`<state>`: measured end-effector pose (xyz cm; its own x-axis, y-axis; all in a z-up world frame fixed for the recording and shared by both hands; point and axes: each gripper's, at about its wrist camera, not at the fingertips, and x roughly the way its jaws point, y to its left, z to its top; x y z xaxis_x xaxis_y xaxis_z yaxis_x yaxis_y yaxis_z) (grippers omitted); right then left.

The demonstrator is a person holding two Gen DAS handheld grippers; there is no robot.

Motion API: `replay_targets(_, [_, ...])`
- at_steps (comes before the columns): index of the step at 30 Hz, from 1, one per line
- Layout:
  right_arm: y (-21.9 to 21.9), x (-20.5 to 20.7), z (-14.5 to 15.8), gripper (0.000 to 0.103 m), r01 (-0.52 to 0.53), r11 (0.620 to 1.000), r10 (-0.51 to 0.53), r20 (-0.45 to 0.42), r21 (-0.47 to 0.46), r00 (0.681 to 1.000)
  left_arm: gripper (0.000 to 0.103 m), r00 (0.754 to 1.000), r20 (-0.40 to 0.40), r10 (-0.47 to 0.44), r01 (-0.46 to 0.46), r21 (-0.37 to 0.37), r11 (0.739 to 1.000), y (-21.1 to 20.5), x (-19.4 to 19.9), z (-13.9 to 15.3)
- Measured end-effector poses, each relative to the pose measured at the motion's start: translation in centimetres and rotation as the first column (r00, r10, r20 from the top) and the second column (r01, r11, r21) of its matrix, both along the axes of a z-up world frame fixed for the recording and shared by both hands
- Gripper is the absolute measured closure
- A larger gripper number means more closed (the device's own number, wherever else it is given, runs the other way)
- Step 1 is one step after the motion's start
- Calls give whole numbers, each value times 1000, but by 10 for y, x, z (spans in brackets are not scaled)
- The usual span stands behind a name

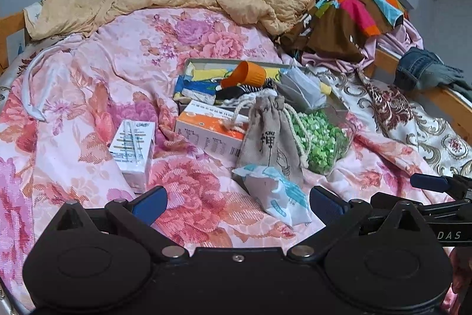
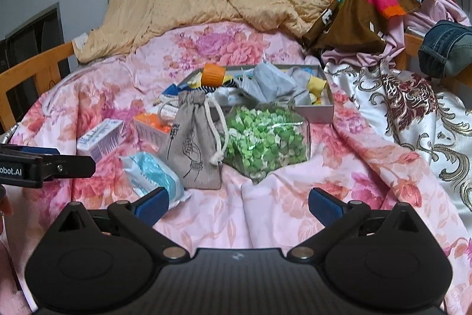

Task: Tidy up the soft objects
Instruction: 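Move both grippers back toward the linen pouch and blue-white packet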

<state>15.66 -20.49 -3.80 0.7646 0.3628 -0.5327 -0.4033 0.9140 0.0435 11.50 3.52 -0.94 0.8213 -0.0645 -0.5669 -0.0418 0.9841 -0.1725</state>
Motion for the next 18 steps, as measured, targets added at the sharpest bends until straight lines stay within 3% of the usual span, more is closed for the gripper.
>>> replay_targets(18, [3,11,-13,0,7,1000,-8,-40,-31,999,1,999,-42,-22,21,-21,1000,-6,12,-12])
